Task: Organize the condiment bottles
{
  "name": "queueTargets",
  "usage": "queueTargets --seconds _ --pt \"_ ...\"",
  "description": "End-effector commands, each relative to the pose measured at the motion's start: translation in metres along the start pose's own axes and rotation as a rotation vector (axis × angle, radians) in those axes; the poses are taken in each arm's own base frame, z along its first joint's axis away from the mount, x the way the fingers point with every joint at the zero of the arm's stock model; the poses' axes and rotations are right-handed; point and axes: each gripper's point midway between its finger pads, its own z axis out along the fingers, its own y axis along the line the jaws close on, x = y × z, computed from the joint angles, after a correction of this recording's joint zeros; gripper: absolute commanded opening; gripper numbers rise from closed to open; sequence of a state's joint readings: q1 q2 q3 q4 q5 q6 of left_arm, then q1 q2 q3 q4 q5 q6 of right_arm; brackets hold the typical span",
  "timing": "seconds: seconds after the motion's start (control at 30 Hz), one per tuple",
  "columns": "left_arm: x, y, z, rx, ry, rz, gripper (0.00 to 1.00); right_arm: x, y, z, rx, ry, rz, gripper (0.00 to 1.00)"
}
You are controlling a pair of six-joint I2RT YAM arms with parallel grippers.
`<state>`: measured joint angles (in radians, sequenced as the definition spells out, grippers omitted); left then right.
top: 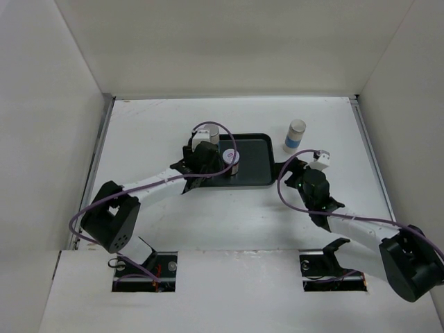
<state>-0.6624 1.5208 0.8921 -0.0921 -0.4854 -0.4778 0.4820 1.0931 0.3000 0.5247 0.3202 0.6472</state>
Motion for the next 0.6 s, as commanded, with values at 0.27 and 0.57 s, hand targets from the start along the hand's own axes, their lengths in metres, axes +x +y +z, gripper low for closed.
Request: queueTargets --seconds 0.27,0.57 --pt "-0.039 -0.013 -0.027 0.092 -0.237 -0.145 0.99 -0.035 0.025 0.002 -0.006 -0.089 -0.027 0.99" --pt "-0.063 0.031 -0.099 0.190 -0.541 -0.441 1.00 -0.114 0.015 -0.004 0.199 -0.178 -0.148 1.00"
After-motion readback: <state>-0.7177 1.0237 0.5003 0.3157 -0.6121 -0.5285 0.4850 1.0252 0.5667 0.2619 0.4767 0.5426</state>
